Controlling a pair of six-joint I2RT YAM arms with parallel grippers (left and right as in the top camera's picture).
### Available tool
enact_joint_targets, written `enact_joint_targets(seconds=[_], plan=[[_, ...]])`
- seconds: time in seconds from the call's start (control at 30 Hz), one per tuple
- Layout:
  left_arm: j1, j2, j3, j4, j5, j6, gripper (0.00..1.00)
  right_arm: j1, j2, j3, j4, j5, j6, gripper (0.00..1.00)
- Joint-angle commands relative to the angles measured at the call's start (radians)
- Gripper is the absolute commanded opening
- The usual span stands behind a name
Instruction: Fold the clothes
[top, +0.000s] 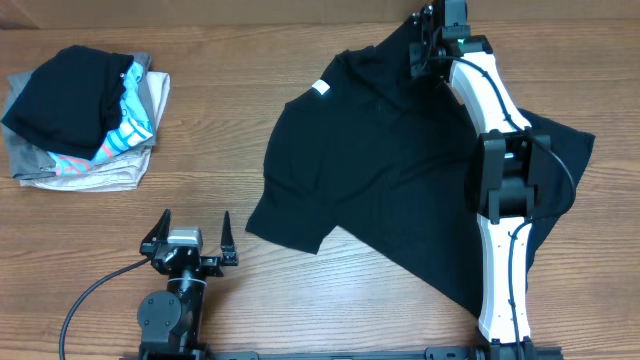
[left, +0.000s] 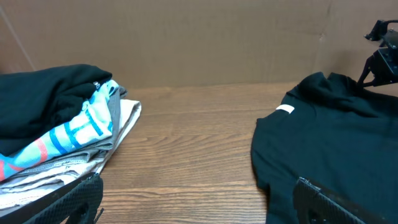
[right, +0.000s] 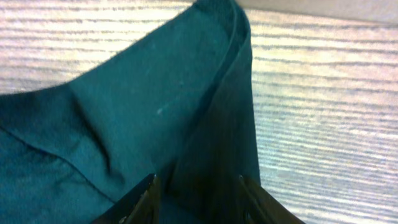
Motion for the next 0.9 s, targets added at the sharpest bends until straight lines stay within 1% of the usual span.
enact_joint_targets(seconds=[0.0, 0.8, 0.87], plan=[[-0.009, -0.008, -0.008, 0.004, 0.011, 0.019, 1.00, -0.002, 0.015, 0.003, 0.016, 0.006, 0.001, 0.44], [-0.009, -0.008, -0.008, 0.004, 0.012, 0.019, 1.00, -0.002, 0.043, 0.002, 0.021, 0.006, 0.001, 0.46], [-0.009, -0.008, -0.008, 0.004, 0.012, 0.019, 1.00, -0.002, 0.043, 0.002, 0.020, 0.006, 0.001, 0.41]])
